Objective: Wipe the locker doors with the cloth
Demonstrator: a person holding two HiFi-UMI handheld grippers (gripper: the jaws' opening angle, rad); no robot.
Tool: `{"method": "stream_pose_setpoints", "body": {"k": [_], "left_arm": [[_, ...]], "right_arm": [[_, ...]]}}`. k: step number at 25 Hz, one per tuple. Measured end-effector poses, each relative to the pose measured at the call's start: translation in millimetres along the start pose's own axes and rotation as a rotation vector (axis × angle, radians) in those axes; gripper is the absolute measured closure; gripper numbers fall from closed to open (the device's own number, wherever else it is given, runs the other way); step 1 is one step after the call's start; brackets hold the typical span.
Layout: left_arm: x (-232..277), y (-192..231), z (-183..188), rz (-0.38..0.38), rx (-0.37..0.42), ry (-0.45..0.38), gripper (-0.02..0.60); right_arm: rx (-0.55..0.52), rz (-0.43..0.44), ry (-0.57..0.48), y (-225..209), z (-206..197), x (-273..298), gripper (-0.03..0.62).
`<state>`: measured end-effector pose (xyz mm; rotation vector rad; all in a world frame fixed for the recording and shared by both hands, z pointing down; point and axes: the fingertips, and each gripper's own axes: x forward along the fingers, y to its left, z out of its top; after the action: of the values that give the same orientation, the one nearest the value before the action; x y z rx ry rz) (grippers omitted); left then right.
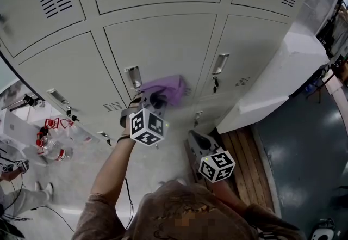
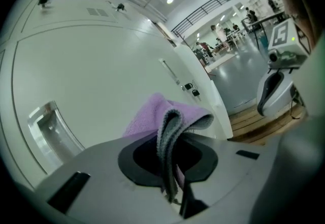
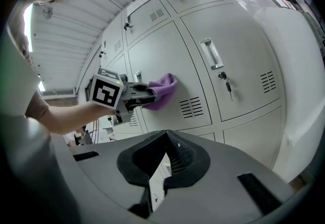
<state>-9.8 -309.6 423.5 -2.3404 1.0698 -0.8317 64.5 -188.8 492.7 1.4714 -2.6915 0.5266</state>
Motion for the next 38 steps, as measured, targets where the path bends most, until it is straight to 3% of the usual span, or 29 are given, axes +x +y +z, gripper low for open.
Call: {"method": "stream_pose_setpoints", "body": {"k": [6, 24, 31, 38], "left_arm": [[15.9, -29.1, -34.4, -0.053, -0.052, 0.065, 0.538], [38.6, -83.0, -96.0, -0.162, -0.094, 0.195, 0.538], [28.6, -92.1, -85.9, -0.171, -0.118, 0.172, 0.538], [7.6, -74.5, -44.5, -0.111, -0.095, 0.081, 0.538]], "right_arm": [[0.005, -0.017, 0.004, -4.9, -1.7, -2.6, 0.597], [0.024, -0.079, 0.000, -21.2, -4.3, -19.0, 0.597], [0.029, -0.089, -0.002, -21.9, -5.9, -25.2, 0.597], [0.028, -0.085, -0.003, -17.9, -7.7, -29.5, 0.597]]}}
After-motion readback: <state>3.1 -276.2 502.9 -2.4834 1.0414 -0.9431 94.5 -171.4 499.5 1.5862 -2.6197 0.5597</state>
